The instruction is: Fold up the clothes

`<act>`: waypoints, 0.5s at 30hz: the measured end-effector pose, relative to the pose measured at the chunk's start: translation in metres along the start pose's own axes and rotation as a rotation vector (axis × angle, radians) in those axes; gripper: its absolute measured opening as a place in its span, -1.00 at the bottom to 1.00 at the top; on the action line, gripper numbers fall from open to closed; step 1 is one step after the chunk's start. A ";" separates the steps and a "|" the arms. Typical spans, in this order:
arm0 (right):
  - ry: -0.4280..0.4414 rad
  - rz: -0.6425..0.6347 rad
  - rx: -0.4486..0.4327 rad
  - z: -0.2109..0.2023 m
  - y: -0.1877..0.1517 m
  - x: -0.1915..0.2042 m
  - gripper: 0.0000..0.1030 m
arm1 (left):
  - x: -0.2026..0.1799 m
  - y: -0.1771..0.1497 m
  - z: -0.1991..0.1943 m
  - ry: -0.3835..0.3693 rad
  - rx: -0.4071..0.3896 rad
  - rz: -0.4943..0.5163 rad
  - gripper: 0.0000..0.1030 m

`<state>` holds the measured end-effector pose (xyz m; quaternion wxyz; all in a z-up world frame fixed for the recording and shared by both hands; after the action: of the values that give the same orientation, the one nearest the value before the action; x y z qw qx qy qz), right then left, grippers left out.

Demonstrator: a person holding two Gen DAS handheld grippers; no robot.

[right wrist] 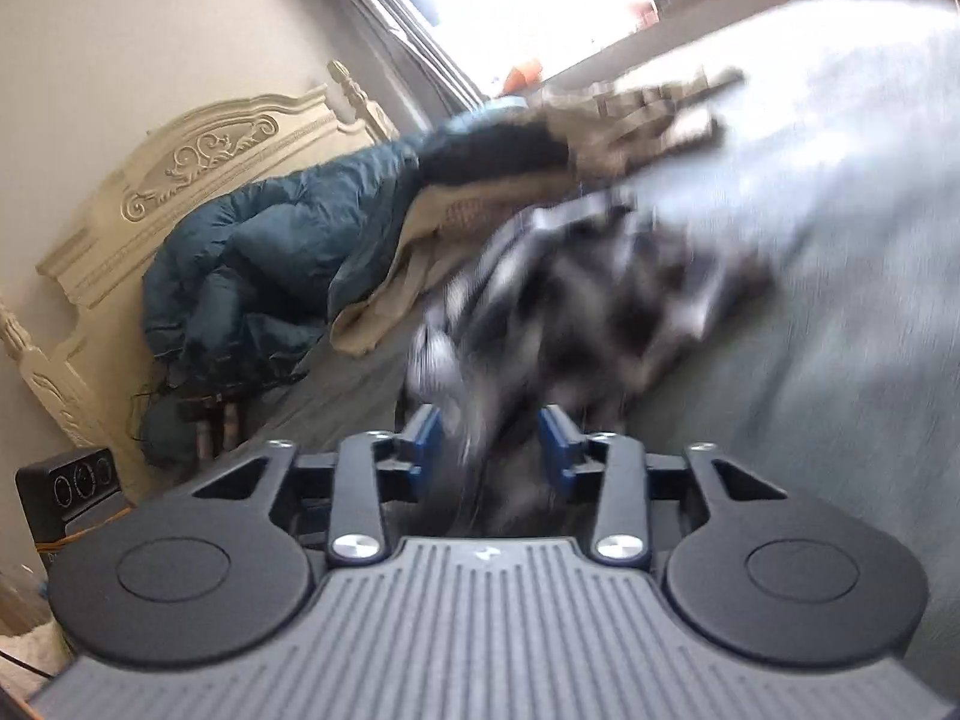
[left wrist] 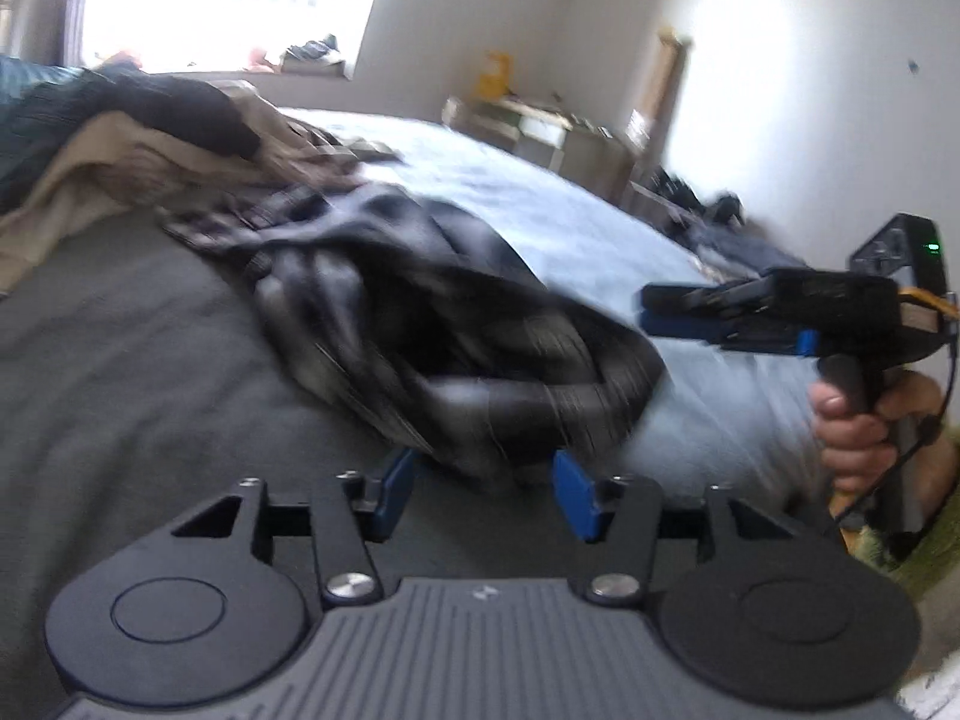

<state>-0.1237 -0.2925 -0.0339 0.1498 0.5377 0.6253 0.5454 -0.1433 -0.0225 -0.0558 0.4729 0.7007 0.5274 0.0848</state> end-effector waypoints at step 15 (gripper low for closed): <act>-0.093 -0.401 0.358 0.264 0.109 0.044 0.51 | 0.068 0.052 0.084 0.239 -0.039 -0.144 -0.24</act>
<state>0.1194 -0.1367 -0.0194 0.1860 0.4457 0.7981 0.3602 -0.0285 -0.0151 -0.0878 0.4250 0.6366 0.6273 0.1435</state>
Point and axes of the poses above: each gripper's, at about its wrist camera, not at the fingertips, and z roughly the way its jaws point, x to its left, y to its top, the point moved 4 cm from there along z, roughly the way its jaws point, and after that the axes turned 10 degrees about -z, right-handed, at the moved point
